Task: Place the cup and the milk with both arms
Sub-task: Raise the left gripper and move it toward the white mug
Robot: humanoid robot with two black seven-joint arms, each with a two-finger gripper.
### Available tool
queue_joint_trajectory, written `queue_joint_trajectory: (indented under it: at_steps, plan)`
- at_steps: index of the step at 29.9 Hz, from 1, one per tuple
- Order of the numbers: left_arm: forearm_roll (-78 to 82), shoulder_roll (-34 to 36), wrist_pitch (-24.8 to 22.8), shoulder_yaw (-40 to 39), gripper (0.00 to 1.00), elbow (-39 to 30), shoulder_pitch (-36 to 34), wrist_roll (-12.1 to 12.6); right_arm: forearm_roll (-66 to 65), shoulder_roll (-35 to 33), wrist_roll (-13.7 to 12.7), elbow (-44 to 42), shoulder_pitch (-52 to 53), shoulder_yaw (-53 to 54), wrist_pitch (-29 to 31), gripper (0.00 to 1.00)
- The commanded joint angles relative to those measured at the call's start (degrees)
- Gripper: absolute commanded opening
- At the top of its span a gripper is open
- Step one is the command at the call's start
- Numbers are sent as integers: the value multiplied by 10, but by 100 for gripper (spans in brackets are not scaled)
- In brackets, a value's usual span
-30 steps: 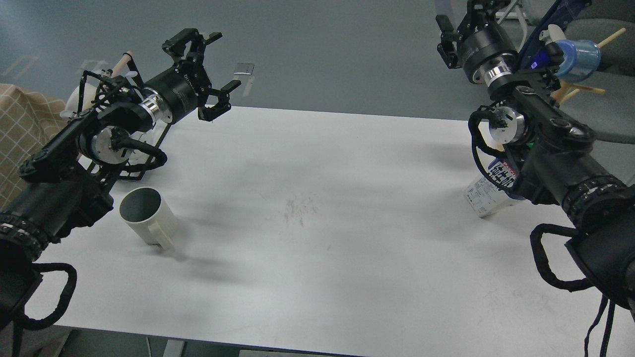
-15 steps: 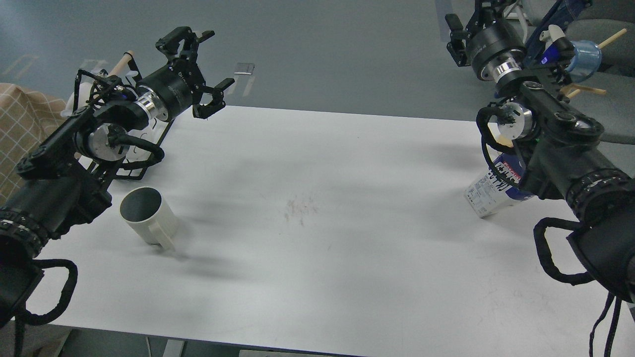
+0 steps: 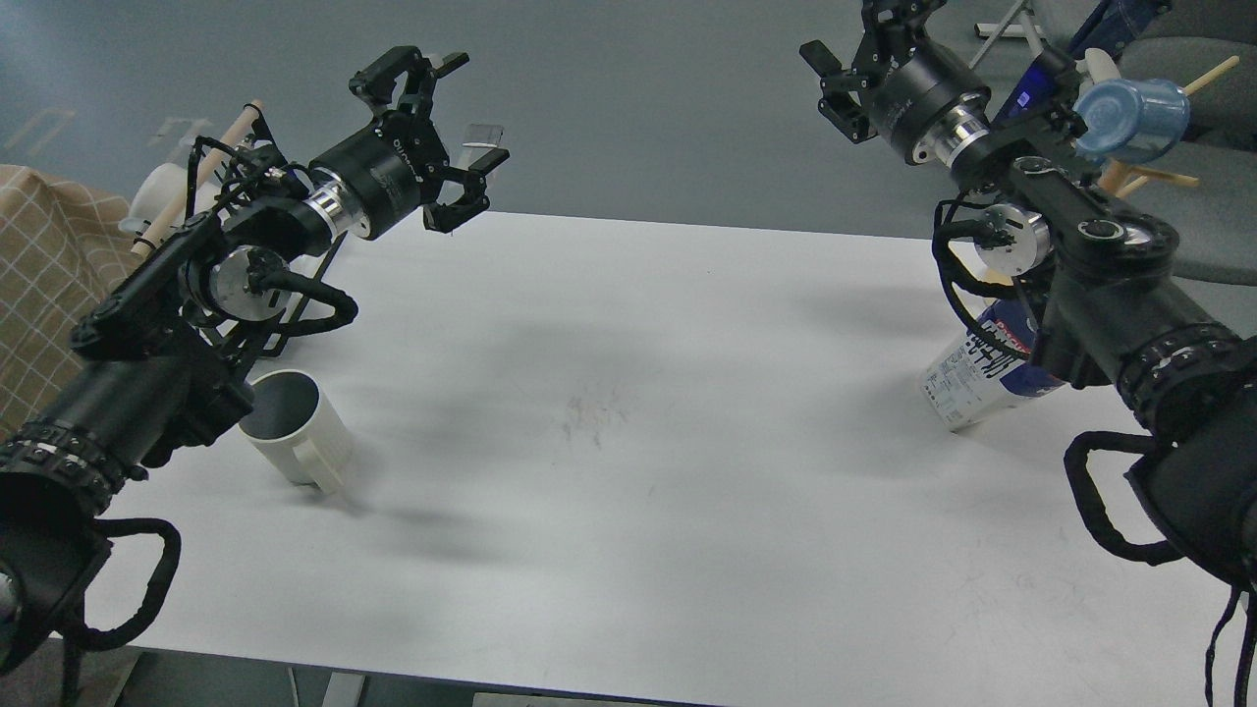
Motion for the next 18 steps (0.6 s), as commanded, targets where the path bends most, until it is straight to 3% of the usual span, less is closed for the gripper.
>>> queue_joint_trajectory:
  at_steps: [1,6,13,18]
  plan:
    - [0,9,0,-8,99,-12,6,2,1,0,0,-2,0,2,0,100]
    - [-1,13,0,-8,99,-26,7,5,1,0,0,-5,7,2,0,100]
    - [27,3,9,1,99,-19,10,-40,37,0,0,-10,24,5,0,100]
    - [55,-3,36,0,99,-19,9,-44,47,0,0,-10,32,4,0,100]
